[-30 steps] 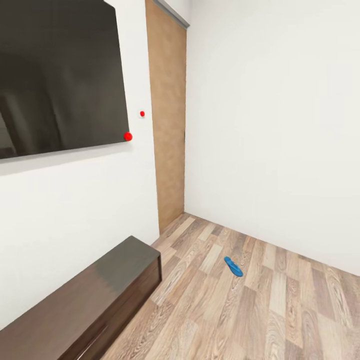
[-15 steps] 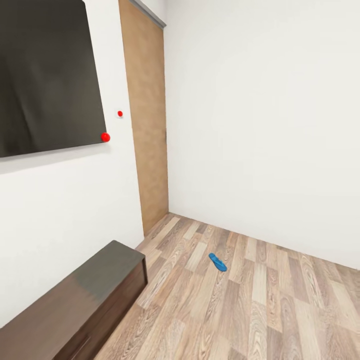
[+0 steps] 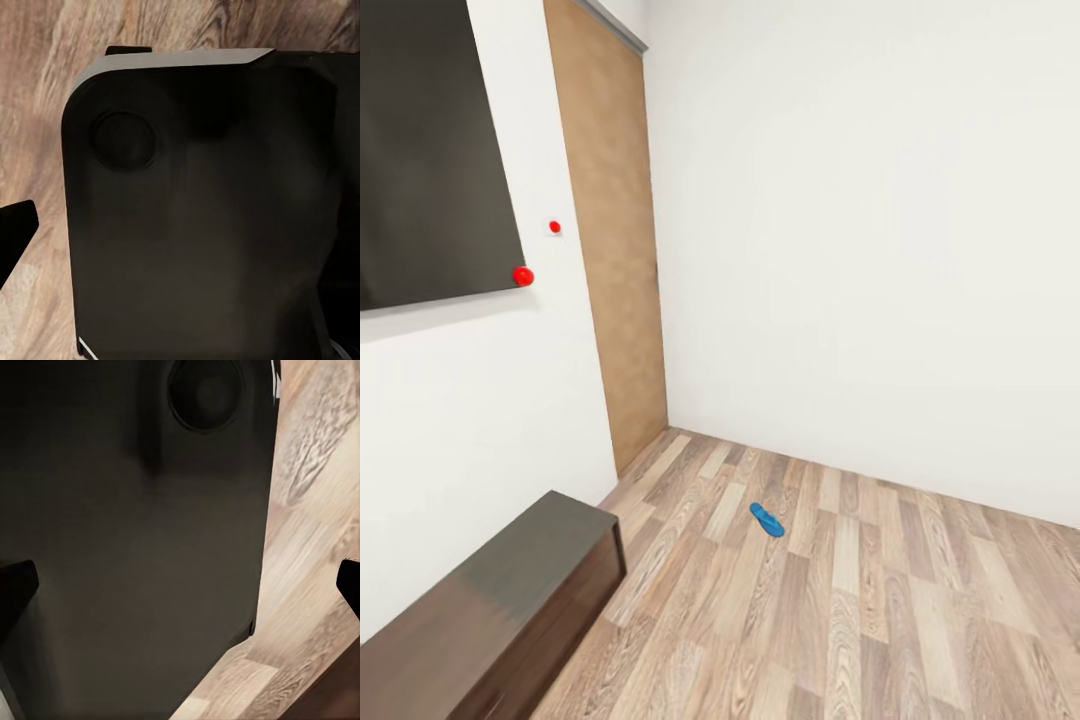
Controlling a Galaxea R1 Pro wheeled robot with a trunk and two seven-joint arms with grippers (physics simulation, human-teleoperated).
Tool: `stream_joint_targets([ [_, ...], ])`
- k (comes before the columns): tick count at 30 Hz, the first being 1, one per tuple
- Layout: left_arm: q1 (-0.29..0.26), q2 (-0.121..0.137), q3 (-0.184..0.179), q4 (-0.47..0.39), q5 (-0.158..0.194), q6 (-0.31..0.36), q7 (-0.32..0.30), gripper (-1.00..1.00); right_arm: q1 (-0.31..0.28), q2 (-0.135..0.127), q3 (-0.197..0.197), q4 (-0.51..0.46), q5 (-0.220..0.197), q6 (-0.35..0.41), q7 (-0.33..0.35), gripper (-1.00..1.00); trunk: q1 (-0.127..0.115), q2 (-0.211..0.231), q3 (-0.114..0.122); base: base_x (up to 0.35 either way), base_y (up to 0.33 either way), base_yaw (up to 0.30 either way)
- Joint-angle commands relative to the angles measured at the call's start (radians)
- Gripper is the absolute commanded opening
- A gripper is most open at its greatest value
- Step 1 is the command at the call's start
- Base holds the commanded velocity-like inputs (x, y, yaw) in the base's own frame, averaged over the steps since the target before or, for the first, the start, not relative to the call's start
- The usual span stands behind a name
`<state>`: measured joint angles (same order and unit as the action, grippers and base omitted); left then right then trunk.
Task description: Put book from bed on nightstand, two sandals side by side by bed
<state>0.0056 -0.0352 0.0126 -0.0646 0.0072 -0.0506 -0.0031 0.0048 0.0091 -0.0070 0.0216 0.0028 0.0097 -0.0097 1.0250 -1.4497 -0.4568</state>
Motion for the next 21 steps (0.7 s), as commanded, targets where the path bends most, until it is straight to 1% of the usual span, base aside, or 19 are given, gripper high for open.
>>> stream_joint_targets([
  [1,0.001,0.0,0.001,-0.001,0.001,-0.002,0.0,1.0,0.0,0.0,-0.001,0.0,0.0,0.001,-0.001,1.0,0.0,0.0,-0.001,0.0,-0.005,-0.203],
  [21,0.001,0.001,0.005,-0.003,0.006,0.0,-0.002,1.0,0.0,-0.001,-0.001,-0.002,0.0,0.001,-0.001,1.0,0.0,0.0,-0.001,0.0,-0.001,-0.2],
])
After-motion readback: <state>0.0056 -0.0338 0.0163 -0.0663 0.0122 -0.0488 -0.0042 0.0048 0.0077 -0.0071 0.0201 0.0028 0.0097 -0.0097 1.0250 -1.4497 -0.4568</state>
